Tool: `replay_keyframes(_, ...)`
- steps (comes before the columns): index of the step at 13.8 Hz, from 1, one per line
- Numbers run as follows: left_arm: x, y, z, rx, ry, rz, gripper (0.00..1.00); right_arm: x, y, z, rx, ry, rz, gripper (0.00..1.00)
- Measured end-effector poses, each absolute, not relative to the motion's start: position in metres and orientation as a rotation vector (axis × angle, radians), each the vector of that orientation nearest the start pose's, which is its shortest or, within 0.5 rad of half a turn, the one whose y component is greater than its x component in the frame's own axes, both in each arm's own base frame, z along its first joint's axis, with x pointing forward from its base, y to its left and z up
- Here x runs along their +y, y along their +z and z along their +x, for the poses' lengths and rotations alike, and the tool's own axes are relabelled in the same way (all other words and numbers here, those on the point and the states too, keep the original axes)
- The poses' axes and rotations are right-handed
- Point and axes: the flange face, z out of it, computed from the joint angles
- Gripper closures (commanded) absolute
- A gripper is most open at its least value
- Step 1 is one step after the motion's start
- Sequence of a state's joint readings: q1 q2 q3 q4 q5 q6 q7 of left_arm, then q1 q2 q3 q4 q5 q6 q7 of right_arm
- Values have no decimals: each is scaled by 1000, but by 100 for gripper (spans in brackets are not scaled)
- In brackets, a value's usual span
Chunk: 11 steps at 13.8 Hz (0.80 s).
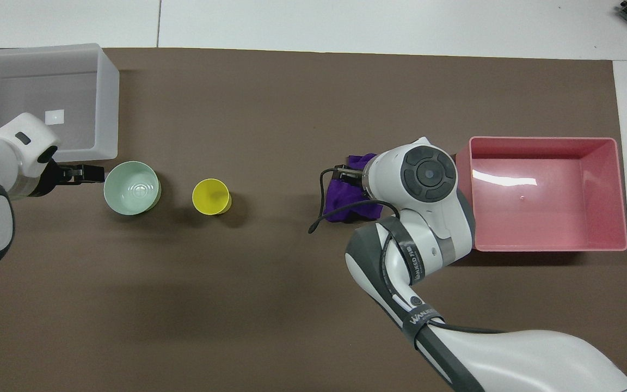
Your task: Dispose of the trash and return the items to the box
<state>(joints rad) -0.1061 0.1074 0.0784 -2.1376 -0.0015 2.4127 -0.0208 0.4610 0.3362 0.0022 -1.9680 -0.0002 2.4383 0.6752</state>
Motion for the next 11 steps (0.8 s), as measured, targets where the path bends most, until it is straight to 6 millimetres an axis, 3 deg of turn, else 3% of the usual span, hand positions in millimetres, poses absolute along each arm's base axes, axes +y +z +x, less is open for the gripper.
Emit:
replay_keyframes(1,-19,363,574,17,-266,-3126,20,278,311,557,323,-165,-3051,0)
replay_keyframes(2,-22,353,575,23,-259,-3126,39,277,308,555,323,-163,-3052,0)
replay_keyframes(3,-24,345,576,27,-249,-3125,74,276,305,554,322,-169,-3049,0)
replay_keyframes(4,-25,338,577,29,-238,-3125,100,276,304,553,320,-181,-3044,18)
replay_keyframes(5,-26,335,577,32,-233,-3125,100,276,303,553,318,-186,-3041,62)
replay_keyframes(6,-26,334,578,32,-234,-3125,100,278,301,550,311,-189,-3041,100)
replay_keyframes(9,-26,337,579,30,-241,-3124,100,286,299,545,286,-185,-3043,100)
replay_keyframes(11,-27,351,580,30,-254,-3126,100,286,299,545,265,-187,-3047,100)
